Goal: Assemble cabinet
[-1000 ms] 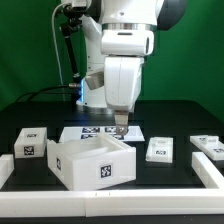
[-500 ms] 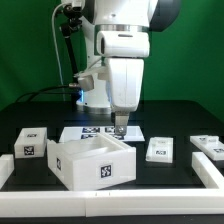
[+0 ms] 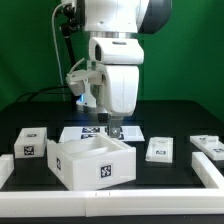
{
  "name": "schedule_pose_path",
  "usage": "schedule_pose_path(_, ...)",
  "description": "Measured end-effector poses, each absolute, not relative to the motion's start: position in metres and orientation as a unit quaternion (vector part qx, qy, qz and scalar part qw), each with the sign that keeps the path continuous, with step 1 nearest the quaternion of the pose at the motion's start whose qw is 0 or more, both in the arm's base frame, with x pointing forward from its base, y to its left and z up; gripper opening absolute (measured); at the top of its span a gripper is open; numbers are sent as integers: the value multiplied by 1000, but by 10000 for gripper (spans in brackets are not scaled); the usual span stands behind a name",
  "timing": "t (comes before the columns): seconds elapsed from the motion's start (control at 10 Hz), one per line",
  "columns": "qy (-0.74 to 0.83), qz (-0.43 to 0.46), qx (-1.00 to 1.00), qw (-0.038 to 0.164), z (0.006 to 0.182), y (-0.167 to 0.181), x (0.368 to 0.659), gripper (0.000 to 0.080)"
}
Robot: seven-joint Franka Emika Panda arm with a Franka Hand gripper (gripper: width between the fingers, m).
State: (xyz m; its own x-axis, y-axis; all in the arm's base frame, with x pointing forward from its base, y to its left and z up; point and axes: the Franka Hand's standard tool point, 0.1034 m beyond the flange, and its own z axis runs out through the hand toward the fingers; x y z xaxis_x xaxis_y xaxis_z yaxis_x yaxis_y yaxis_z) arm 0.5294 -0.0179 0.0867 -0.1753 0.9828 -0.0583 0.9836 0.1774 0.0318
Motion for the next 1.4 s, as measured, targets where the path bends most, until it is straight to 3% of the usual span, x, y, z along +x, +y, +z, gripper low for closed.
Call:
schedule_pose_path(0.5, 855, -16, 517, 18, 81, -53, 503, 798)
schedule_pose_path(1.0, 845, -21, 533, 10, 78, -57, 490, 798)
schedule_pose_path(1.4, 845, -32, 533, -19, 56, -54, 439, 798)
